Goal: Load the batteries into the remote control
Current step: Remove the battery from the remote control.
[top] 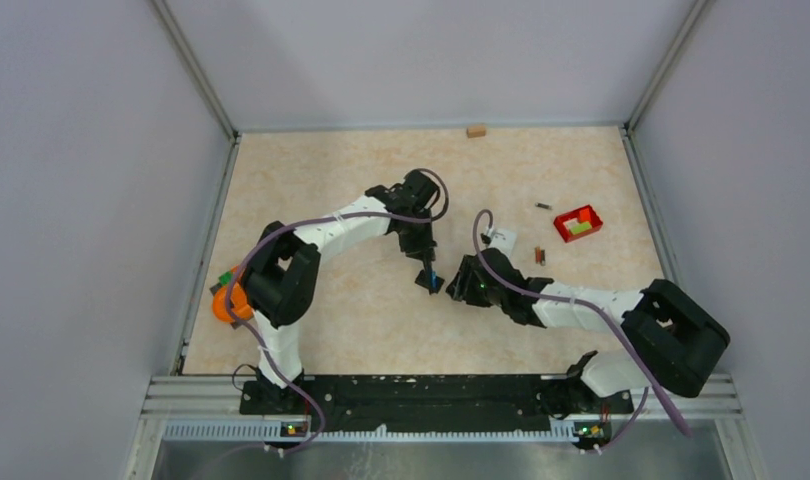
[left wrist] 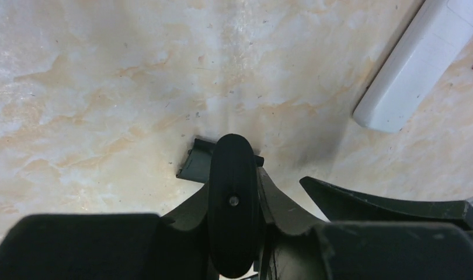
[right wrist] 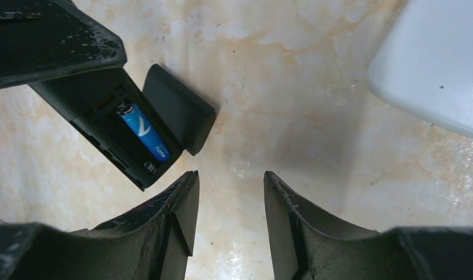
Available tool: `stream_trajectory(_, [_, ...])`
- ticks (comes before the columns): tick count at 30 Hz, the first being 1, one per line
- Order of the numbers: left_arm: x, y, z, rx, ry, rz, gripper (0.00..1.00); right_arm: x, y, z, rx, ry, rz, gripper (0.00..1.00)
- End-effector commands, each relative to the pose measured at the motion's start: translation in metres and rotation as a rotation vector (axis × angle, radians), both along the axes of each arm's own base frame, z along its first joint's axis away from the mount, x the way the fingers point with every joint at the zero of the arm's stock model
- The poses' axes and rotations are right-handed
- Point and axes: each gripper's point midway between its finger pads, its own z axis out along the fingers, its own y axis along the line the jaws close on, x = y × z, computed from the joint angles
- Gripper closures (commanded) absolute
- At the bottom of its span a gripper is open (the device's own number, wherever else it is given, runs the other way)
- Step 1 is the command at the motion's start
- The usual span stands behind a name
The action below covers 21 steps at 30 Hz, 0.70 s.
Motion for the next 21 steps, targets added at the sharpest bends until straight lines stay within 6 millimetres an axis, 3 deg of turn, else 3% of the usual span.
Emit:
stream_trajectory(1, [0.006, 0.005, 0.004, 0.093, -0.021, 0.054, 1.00, 0.014, 0.013, 0.031, 0.140, -0.086, -0.019, 0.54])
stream_trajectory(4, [0.013, 0.012, 0.010, 0.128, -0.060, 0.079, 1.00, 0.015, 0.014, 0.033, 0.151, -0.103, -0.007, 0.53])
stream_trajectory(9, [0.006, -0.004, 0.026, 0.112, -0.092, 0.033, 1.00, 0.017, 0.015, 0.038, 0.175, -0.134, -0.003, 0.54])
stream_trajectory(11, [-0.001, -0.013, 0.026, 0.111, -0.098, 0.003, 1.00, 0.018, 0.013, 0.038, 0.186, -0.135, -0.026, 0.54])
stream_trajectory(16, [-0.004, -0.010, 0.021, 0.169, -0.105, 0.004, 1.00, 0.016, 0.007, 0.042, 0.232, -0.158, -0.055, 0.55])
stream_trajectory(21, [-0.008, -0.024, 0.027, 0.112, -0.103, -0.038, 1.00, 0.012, 0.023, 0.059, 0.277, -0.233, 0.077, 0.54])
